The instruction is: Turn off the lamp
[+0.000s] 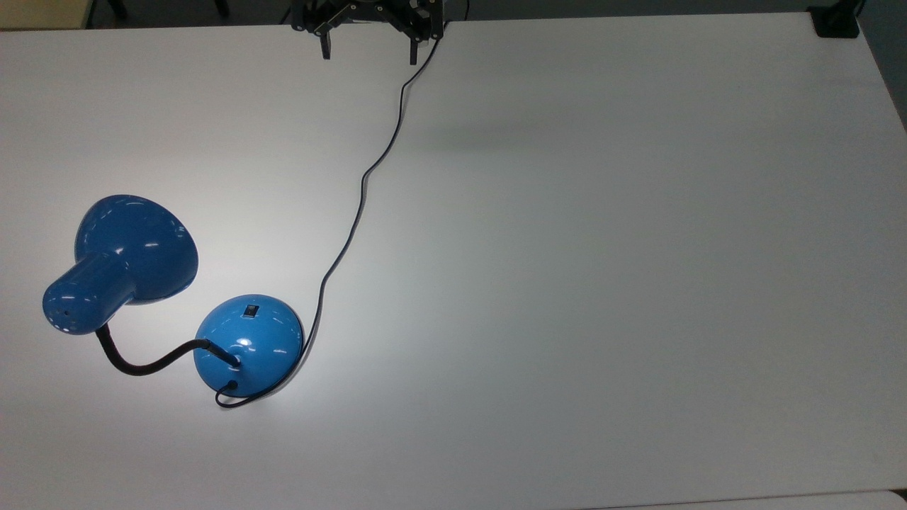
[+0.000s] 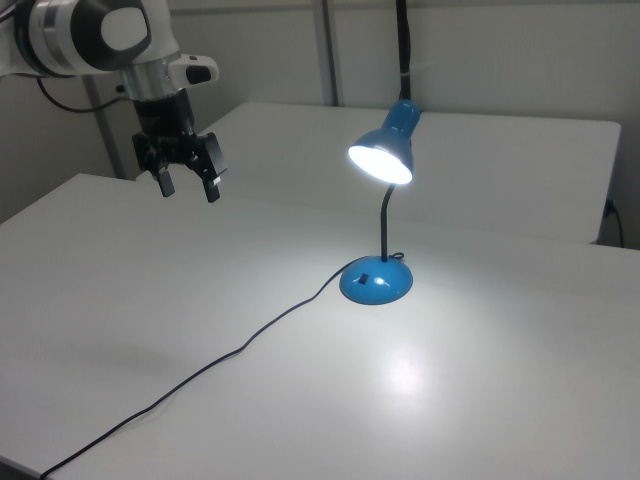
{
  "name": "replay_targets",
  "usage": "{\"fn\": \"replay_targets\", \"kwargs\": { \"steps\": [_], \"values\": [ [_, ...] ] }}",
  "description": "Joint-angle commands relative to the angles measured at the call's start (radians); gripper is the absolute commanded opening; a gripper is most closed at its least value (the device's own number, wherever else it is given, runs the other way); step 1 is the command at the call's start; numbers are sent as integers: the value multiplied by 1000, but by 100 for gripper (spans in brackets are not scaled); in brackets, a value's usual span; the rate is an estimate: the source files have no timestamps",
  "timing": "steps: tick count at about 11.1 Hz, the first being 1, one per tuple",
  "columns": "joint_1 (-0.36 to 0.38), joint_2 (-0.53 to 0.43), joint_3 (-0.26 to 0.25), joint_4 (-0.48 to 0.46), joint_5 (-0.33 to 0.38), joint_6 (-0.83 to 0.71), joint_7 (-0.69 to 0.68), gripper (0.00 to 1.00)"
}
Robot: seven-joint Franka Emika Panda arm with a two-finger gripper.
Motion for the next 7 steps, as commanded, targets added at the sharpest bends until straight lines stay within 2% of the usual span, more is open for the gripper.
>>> {"fn": "replay_targets", "kwargs": {
  "steps": [1,5,6,7],
  "values": [
    [9,-7,-13,13,13,-38,7,100],
    [9,-7,-13,12,13,-38,-8,99],
    [9,-7,-13,12,13,-38,-34,79],
    [7,-7,-13,12,16,-37,-66,41]
  ]
}}
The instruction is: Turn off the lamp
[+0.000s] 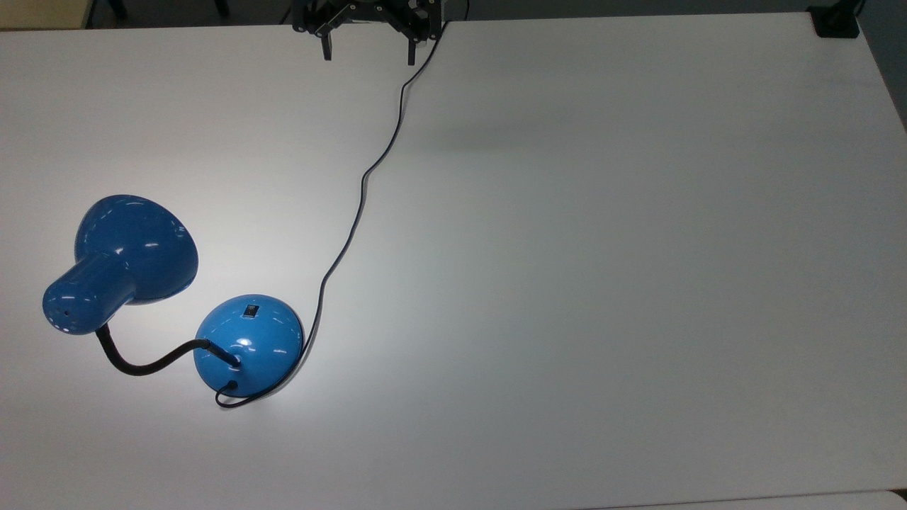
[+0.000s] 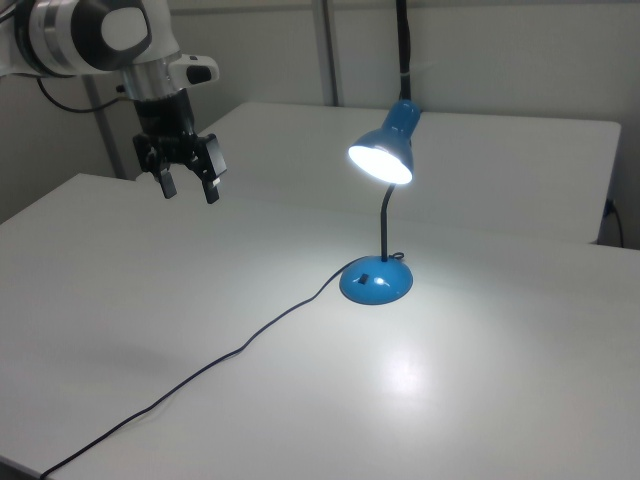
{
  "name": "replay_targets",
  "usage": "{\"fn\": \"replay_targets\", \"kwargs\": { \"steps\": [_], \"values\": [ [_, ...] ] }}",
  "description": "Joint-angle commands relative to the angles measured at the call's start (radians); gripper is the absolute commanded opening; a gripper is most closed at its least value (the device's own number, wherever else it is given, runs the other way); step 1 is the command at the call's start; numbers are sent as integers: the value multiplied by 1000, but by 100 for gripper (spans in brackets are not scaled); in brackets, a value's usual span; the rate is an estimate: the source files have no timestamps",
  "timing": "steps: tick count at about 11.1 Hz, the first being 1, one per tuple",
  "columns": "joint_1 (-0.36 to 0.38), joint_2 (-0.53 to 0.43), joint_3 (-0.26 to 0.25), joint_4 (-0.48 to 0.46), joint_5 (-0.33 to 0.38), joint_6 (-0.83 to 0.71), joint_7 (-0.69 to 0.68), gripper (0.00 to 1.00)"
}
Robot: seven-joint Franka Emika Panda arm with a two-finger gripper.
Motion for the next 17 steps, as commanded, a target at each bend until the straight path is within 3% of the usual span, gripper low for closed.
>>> {"fn": "replay_targets", "kwargs": {
  "steps": [1,2,6,8,12,14,17],
  "values": [
    [7,-5,-12,12,16,-37,-66,11],
    [7,-3,-12,12,16,-37,-68,0],
    [7,3,-12,12,15,-31,-68,0],
    [-32,15,-12,7,16,1,-69,0],
    [-167,82,-12,-26,27,236,-57,0],
    [-206,85,-12,-135,27,389,-59,0],
    [-253,211,-11,-171,27,621,-51,0]
  ]
}}
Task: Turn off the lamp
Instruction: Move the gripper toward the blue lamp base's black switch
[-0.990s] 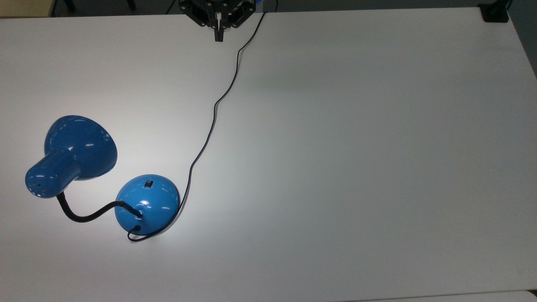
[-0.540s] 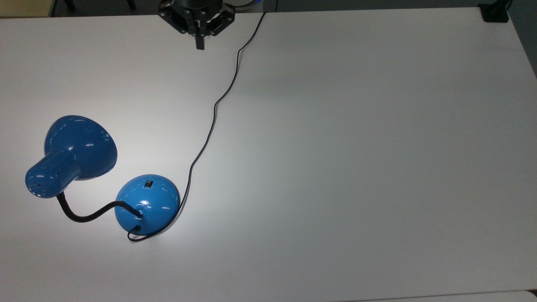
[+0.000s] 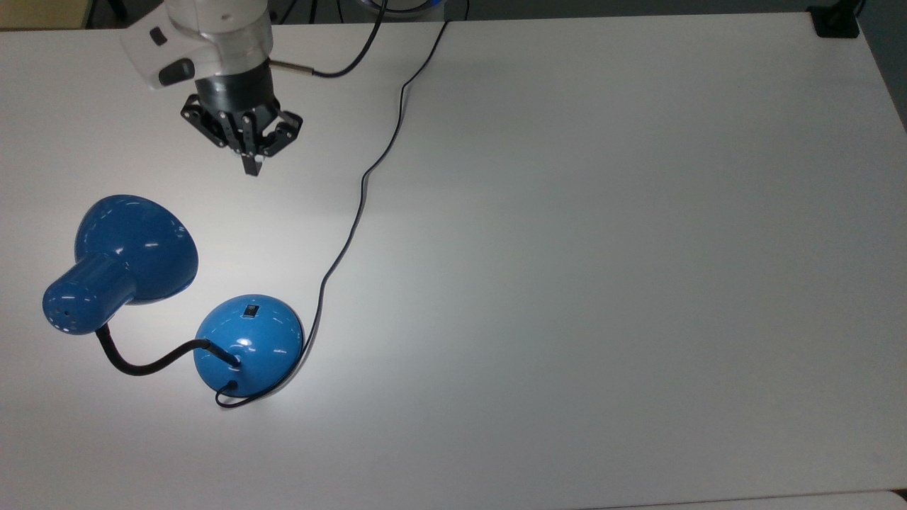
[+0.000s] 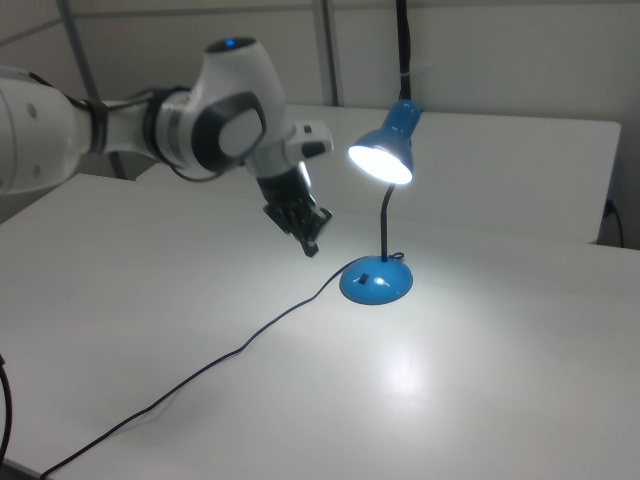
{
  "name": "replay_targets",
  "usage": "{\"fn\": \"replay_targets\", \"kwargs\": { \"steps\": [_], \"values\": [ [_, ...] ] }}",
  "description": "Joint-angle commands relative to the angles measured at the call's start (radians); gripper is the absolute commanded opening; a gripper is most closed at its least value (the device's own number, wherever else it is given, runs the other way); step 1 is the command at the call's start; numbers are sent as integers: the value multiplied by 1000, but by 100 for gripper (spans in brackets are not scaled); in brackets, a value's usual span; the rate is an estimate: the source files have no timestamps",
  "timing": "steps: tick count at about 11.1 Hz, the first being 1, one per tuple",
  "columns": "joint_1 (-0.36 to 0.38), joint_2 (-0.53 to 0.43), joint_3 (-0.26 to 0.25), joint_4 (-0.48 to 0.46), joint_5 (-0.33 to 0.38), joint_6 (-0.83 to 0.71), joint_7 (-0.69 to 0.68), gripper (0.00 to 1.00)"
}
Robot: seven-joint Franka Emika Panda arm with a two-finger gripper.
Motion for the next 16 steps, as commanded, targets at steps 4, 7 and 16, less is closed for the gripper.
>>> {"fn": "replay_targets", "kwargs": {
  "steps": [4,7,16],
  "values": [
    [-44,196,0,-26,20,407,-8,0],
    [-49,254,5,-20,20,519,-10,0],
    [-53,327,39,-18,16,674,-23,0]
  ]
}}
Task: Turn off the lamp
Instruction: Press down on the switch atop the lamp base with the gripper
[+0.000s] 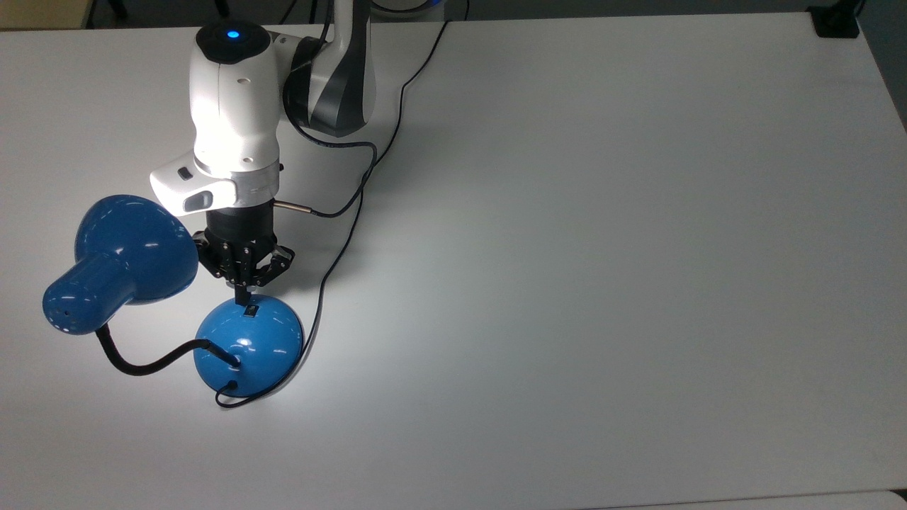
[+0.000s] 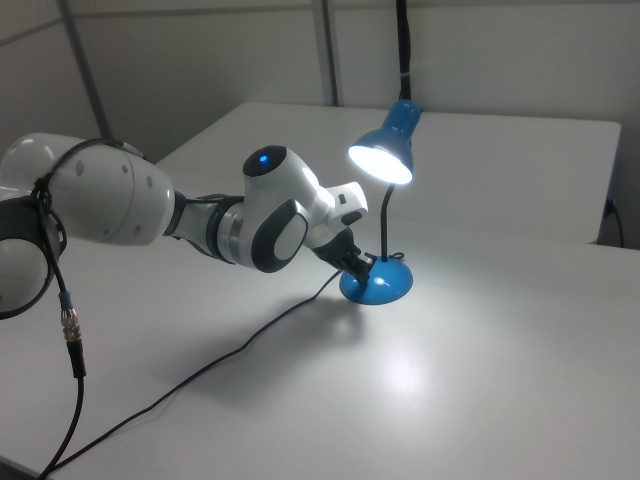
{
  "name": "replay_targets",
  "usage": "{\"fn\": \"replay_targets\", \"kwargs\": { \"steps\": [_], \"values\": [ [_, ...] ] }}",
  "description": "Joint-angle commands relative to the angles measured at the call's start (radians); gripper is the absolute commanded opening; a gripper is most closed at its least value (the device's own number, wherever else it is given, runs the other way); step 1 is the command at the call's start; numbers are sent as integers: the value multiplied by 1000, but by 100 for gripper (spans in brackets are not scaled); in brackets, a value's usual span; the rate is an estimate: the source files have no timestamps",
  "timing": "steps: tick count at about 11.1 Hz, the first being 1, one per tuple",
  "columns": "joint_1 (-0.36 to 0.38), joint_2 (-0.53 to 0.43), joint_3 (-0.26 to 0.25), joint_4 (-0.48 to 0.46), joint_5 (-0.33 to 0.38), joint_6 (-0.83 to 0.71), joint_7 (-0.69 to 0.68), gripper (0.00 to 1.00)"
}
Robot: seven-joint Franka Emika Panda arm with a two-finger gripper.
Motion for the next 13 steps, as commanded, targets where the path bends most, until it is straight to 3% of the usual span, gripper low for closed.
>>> {"fn": "replay_targets", "kwargs": {
  "steps": [1,10,13],
  "values": [
    [-9,11,22,6,16,21,-26,0],
    [-9,20,25,-14,16,33,-16,0],
    [-8,-101,61,-20,16,-228,-9,0]
  ]
}}
